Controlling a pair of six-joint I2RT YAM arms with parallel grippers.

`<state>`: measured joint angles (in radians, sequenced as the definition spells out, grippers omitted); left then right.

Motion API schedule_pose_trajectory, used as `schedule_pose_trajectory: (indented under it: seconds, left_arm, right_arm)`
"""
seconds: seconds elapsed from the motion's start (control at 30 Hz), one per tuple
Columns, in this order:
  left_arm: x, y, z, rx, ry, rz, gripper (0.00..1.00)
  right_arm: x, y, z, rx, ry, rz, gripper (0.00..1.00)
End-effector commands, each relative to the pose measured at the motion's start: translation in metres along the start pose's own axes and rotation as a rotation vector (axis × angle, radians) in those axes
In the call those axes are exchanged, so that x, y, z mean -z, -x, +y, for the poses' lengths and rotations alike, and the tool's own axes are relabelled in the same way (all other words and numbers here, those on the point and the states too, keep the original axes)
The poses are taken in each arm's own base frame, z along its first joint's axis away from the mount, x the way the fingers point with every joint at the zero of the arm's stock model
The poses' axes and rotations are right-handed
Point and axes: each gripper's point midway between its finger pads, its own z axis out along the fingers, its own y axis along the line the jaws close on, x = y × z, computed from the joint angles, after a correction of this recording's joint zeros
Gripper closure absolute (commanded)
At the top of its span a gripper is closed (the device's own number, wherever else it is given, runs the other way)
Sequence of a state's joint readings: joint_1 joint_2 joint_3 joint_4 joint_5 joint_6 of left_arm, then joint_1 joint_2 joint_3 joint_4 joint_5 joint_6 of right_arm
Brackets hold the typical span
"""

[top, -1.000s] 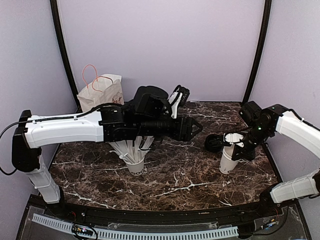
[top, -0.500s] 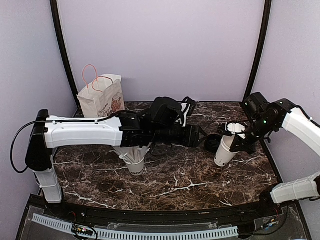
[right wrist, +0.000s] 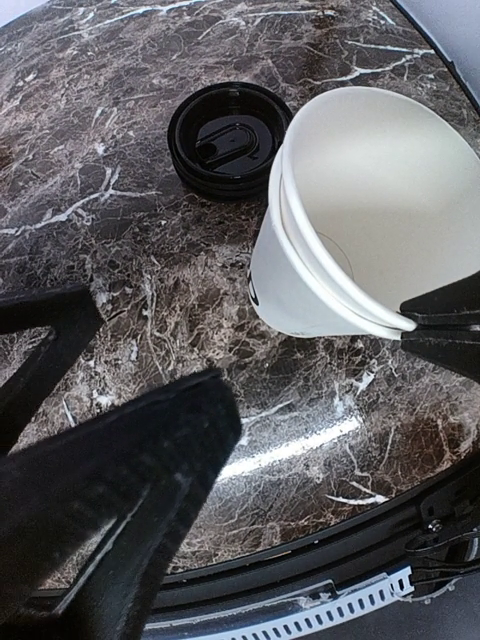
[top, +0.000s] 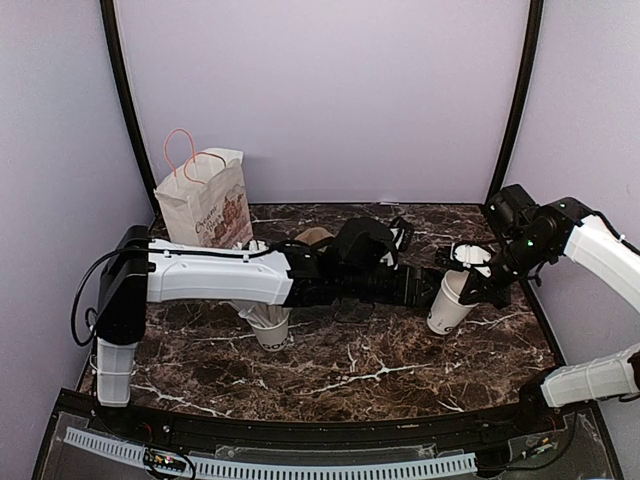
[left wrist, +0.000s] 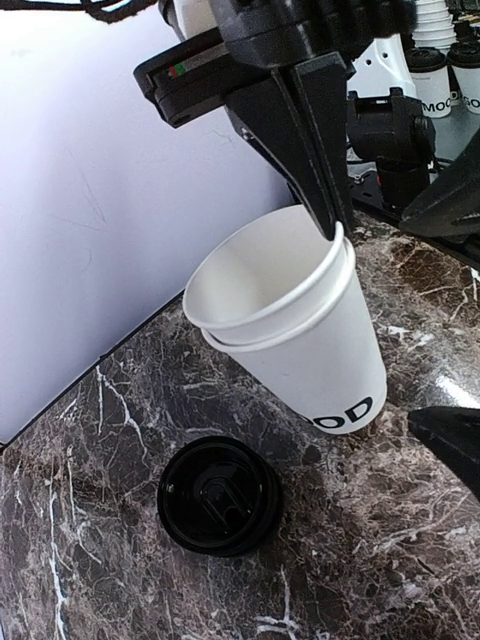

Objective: Pack the takeout coffee

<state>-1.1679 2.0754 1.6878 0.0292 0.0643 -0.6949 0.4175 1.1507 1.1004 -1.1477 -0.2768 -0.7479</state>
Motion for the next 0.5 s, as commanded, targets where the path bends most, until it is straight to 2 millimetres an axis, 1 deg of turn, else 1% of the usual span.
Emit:
schedule_pose_trajectory:
  seconds: [0.0,0.23,0.47]
  left_arm:
    - [-0.004,0.018,-0.021,0.019,-0.069,-0.051,0.4]
    - [-0.031,0.011,-0.016,0.043,-0.07,-0.035,0.42]
    - [-0.048,-0.002,-0.005,0.054,-0.053,-0.008,0.43]
  right_arm:
    - [0.003,0.01,-0.001,0.007,-0.012,-0.045,1.0]
    - [0.002,0.01,0.0,0.001,-0.008,-0.049,1.0]
    - [0.003,0.012,0.0,-0.002,-0.008,-0.057,1.0]
